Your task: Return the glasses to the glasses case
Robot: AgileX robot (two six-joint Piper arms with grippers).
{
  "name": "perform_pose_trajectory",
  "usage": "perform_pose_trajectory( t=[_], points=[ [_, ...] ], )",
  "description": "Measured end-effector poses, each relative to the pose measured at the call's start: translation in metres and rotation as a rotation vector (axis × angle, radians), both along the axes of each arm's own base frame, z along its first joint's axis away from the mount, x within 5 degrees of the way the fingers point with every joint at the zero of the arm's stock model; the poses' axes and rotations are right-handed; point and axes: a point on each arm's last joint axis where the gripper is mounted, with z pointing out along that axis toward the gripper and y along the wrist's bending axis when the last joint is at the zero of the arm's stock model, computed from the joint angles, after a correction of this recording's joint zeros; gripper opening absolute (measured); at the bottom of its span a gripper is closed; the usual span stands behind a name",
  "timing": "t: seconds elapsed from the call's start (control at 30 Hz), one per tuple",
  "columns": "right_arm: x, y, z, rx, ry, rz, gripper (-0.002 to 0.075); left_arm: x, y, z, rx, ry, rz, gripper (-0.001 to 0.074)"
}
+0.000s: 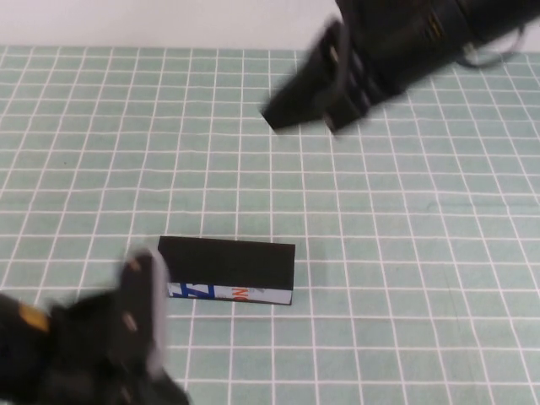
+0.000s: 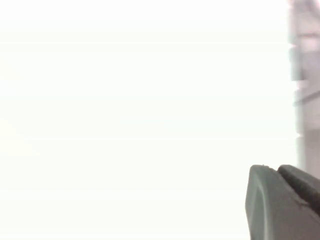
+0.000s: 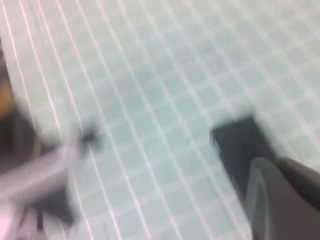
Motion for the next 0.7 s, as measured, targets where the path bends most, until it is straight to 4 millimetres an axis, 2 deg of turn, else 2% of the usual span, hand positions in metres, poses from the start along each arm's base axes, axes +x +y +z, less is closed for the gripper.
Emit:
perform_pose_trajectory(
  t=[0.1,0.17,0.27,0.37,0.47,0.53,0.7],
  points=[
    [-0.012,-0.013,-0.018,-0.105,0.021,-0.040,-0.0011,0.014,0.017,0.032,0.004,-0.118,0.135,-0.0002],
    [-0.019,-0.026,-0.031,-0.200,0.020,-0.085,-0.0011,0.015,0.029,0.059,-0.040,-0.207,0.213,-0.0002],
    [-0.033,-0.048,-0.054,-0.331,0.038,-0.164,-0.0011,0.004,0.047,0.101,-0.136,-0.364,0.307,-0.0002],
    [-0.050,-0.071,-0.060,-0.370,-0.009,-0.284,-0.0011,-0.015,0.061,0.130,-0.205,-0.505,0.383,-0.0002],
    [-0.068,-0.100,-0.055,-0.321,-0.091,-0.439,-0.0011,-0.035,0.069,0.142,-0.246,-0.574,0.442,-0.0002],
    [-0.086,-0.120,-0.044,-0.217,-0.179,-0.553,-0.0011,-0.046,0.072,0.145,-0.263,-0.597,0.461,-0.0002],
    [-0.132,-0.151,-0.035,0.029,-0.351,-0.692,-0.0011,-0.070,0.078,0.145,-0.322,-0.648,0.515,-0.0002]
  ],
)
